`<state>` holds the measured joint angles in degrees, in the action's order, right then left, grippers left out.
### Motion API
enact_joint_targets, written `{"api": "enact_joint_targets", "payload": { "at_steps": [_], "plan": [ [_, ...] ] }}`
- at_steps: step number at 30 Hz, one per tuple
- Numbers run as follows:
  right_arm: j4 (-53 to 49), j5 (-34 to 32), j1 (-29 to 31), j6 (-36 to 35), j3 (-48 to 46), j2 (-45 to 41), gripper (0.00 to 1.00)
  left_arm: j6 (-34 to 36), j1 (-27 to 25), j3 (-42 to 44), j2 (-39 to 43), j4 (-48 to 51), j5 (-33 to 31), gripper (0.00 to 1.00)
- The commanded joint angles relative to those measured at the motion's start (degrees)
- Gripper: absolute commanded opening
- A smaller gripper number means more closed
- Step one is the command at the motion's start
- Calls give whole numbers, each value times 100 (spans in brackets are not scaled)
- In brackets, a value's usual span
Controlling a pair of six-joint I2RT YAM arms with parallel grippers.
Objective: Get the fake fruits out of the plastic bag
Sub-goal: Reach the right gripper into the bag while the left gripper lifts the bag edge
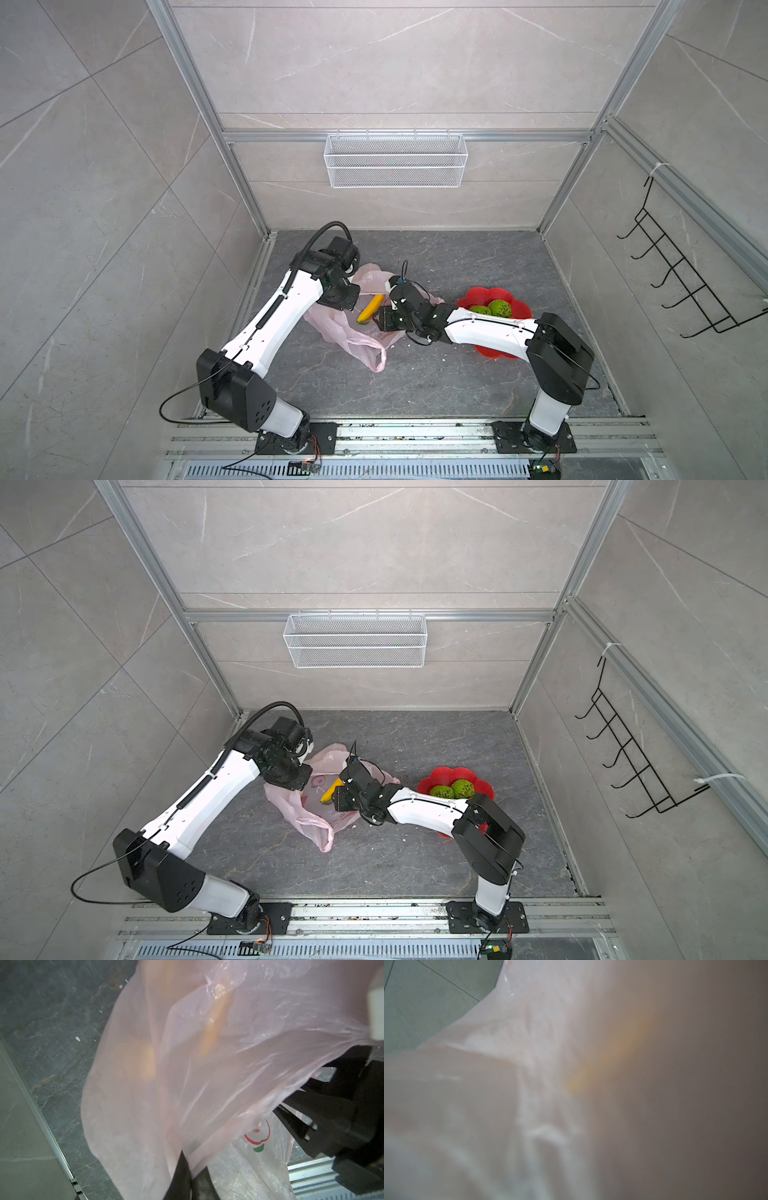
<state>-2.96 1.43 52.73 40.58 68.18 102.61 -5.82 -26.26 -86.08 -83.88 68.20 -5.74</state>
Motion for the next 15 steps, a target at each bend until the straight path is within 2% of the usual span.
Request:
{"api": "enact_joint_targets", "payload": {
  "at_steps": [1,15],
  "plan": [
    [117,-120,-31,95,-24,-36,47,-66,7,-222,363,-205,-125,0],
    [287,-279,-31,253,-173,199,47,-180,7,-530,934,-652,493,0]
  ]
}}
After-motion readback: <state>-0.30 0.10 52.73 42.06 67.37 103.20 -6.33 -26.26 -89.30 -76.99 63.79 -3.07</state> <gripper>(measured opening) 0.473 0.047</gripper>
